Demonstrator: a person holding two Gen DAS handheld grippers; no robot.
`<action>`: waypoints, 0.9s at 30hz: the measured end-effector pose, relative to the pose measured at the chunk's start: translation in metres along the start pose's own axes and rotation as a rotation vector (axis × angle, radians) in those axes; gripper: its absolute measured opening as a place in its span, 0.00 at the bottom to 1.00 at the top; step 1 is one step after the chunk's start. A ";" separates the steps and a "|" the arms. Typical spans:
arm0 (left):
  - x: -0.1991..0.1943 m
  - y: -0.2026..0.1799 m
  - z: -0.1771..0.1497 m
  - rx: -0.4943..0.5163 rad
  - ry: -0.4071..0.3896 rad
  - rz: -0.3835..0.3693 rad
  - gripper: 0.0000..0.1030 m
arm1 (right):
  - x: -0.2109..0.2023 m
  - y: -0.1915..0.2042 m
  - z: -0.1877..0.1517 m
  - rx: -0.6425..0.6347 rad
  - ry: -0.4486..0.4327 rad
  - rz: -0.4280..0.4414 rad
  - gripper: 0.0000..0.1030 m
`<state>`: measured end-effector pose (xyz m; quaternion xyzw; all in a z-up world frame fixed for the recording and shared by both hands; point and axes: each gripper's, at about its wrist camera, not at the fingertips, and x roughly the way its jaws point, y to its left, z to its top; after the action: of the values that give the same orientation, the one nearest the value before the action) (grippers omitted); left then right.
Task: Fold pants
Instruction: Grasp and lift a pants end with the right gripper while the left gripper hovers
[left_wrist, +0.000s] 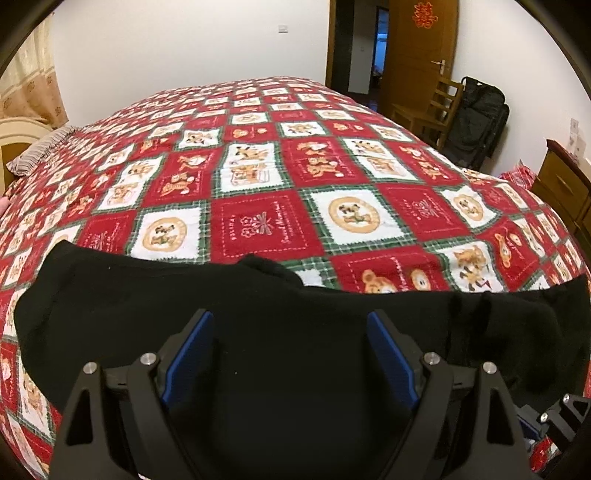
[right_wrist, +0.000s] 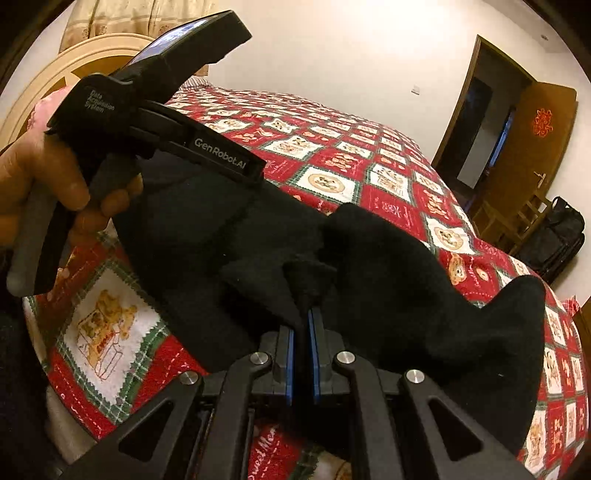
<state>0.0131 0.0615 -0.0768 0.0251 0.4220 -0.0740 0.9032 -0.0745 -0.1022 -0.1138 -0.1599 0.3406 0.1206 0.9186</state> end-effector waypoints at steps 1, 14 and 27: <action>0.001 0.000 0.000 0.000 0.002 -0.001 0.85 | -0.001 -0.001 0.001 0.008 -0.007 -0.002 0.07; -0.007 0.024 0.007 -0.038 -0.044 0.052 0.85 | 0.009 0.016 0.008 -0.015 -0.033 0.204 0.11; -0.027 -0.007 0.012 0.077 -0.090 -0.053 0.85 | -0.059 -0.127 0.015 0.413 -0.134 0.120 0.47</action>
<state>0.0036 0.0565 -0.0481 0.0452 0.3783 -0.1153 0.9174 -0.0672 -0.2201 -0.0366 0.0607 0.3053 0.1131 0.9436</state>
